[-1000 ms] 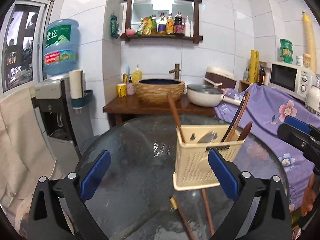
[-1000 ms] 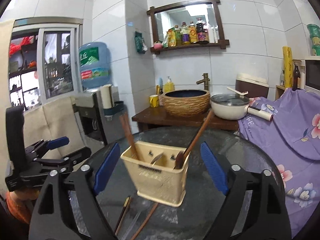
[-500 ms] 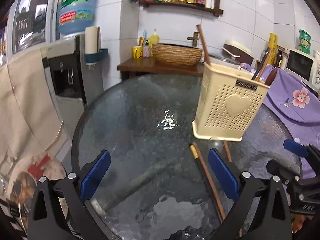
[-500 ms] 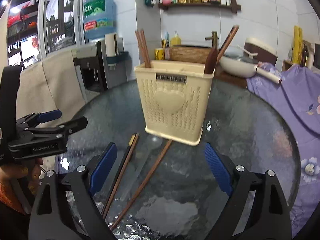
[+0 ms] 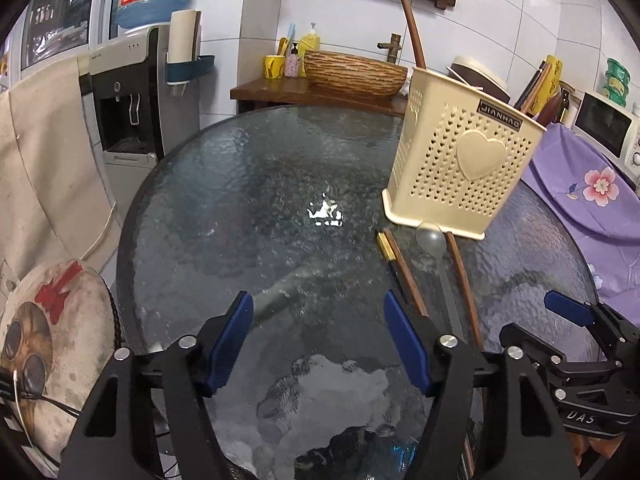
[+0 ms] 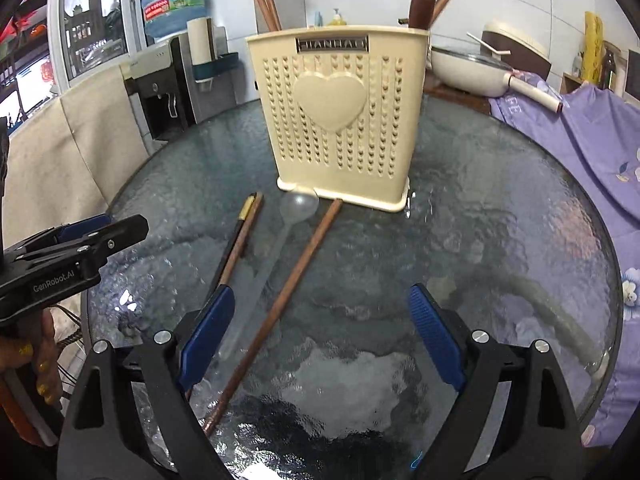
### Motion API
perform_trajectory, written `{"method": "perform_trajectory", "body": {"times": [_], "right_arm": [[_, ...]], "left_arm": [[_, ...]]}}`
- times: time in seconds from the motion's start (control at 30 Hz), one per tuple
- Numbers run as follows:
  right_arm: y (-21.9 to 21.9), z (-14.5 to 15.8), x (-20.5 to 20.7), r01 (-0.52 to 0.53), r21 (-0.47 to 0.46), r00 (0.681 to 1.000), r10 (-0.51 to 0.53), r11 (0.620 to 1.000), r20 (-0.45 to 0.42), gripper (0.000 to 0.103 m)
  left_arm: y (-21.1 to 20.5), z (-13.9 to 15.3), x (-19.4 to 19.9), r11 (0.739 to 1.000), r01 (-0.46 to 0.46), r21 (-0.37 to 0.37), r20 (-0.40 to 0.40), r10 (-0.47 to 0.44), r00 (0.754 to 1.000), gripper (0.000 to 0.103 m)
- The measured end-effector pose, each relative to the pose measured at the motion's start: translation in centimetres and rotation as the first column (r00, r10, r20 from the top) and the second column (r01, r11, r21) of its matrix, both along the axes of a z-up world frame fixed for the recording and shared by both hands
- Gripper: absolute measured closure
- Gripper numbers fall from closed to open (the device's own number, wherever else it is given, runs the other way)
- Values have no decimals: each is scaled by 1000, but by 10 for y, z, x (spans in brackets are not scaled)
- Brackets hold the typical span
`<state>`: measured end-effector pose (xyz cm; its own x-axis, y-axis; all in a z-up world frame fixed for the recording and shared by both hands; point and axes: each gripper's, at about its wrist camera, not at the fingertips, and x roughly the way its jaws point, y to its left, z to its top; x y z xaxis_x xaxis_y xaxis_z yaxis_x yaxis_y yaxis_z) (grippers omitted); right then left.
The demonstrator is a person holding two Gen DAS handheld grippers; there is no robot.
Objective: Organize utensils
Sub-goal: 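Move both tools down toward the remaining chopsticks beside the spoon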
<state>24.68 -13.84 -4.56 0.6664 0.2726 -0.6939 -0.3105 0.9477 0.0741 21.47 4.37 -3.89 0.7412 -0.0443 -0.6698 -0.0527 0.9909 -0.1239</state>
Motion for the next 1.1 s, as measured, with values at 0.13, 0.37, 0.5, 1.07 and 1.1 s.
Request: {"method": "perform_trajectory", "body": {"times": [0.13, 0.37, 0.5, 1.07, 1.1], "right_arm": [[4, -7, 1, 0, -16, 1000, 0, 1000, -11, 17], [15, -18, 6, -6, -78, 999, 3, 997, -40, 23], [16, -20, 9, -7, -103, 999, 1, 995, -50, 28], [-18, -18, 19, 60, -135, 993, -73, 989, -90, 44], [-19, -18, 19, 59, -133, 993, -72, 989, -92, 44]], "left_arm": [[-3, -8, 1, 1000, 19, -6, -27, -19, 999, 50], [-14, -15, 4, 999, 53, -12, -50, -54, 997, 59], [-19, -15, 6, 997, 73, -27, -54, -74, 996, 59], [-49, -27, 24, 988, 152, -11, -96, -153, 984, 66], [-49, -28, 25, 989, 150, -7, -94, -150, 984, 68]]}}
